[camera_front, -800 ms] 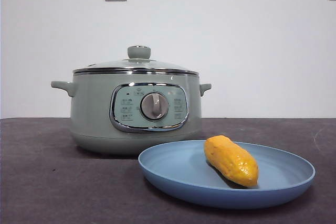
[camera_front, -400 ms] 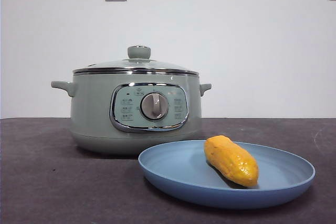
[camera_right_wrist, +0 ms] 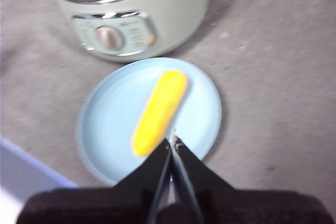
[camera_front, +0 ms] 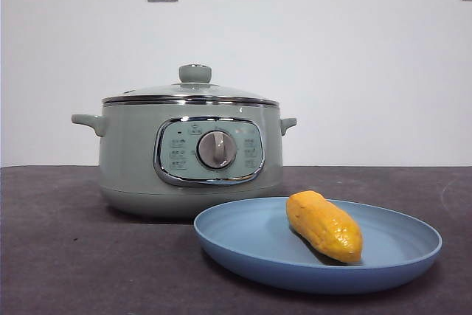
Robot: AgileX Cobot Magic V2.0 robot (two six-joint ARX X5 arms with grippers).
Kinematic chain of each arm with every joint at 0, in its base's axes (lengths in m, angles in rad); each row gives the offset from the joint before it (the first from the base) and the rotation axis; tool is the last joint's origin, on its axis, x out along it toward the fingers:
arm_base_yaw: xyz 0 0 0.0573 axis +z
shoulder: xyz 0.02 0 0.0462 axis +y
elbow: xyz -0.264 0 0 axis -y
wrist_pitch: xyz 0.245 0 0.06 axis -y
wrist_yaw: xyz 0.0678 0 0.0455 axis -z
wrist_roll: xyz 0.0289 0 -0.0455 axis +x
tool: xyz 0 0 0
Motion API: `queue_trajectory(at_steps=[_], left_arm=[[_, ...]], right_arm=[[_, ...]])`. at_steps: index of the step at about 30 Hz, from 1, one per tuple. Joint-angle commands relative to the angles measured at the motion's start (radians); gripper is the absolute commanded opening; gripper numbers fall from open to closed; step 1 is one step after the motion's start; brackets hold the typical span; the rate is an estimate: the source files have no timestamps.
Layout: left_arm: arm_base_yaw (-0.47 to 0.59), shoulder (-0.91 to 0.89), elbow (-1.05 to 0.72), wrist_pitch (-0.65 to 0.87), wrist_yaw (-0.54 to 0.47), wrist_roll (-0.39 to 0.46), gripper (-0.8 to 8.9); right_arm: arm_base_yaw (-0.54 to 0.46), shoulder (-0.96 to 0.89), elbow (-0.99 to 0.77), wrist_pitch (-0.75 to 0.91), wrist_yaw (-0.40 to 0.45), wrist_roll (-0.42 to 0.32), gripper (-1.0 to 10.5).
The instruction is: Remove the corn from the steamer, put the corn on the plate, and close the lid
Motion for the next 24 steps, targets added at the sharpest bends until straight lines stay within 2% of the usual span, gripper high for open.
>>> queue_trajectory(at_steps=[1,5,8,12,15,20,24], left_arm=[[-0.002,-0.002,-0.014,0.004,-0.001,-0.007,-0.04],[-0.002,-0.002,-0.014,0.004,-0.001,-0.007,-0.04],[-0.002,-0.002,-0.014,0.004,-0.001,-0.007,-0.04],[-0.002,-0.002,-0.014,0.004,-0.001,-0.007,-0.04],[-0.002,-0.002,-0.014,0.004,-0.001,-0.007,-0.04],[-0.002,-0.002,-0.014,0.004,-0.001,-0.007,-0.04],[-0.002,-0.002,-0.014,0.004,-0.001,-0.007,-0.04]], right_arm=[[-0.048,-0.005,-0.008,0.042,0.095,-0.025,0.0],[-0.178,-0.008,-0.037,0.139,0.084,-0.039,0.0],[-0.291,-0.032,-0.110,0.283,0.064,-0.062,0.0],[-0.436,-0.108,-0.270,0.528,-0.108,-0.114,0.0],[-0.523,-0.179,-0.385,0.669,-0.166,-0.117,0.0],[-0.627,-0.282,-0.492,0.718,-0.175,-0.122,0.0],[-0.689,-0.349,-0.541,0.718,-0.177,-0.160,0.0]])
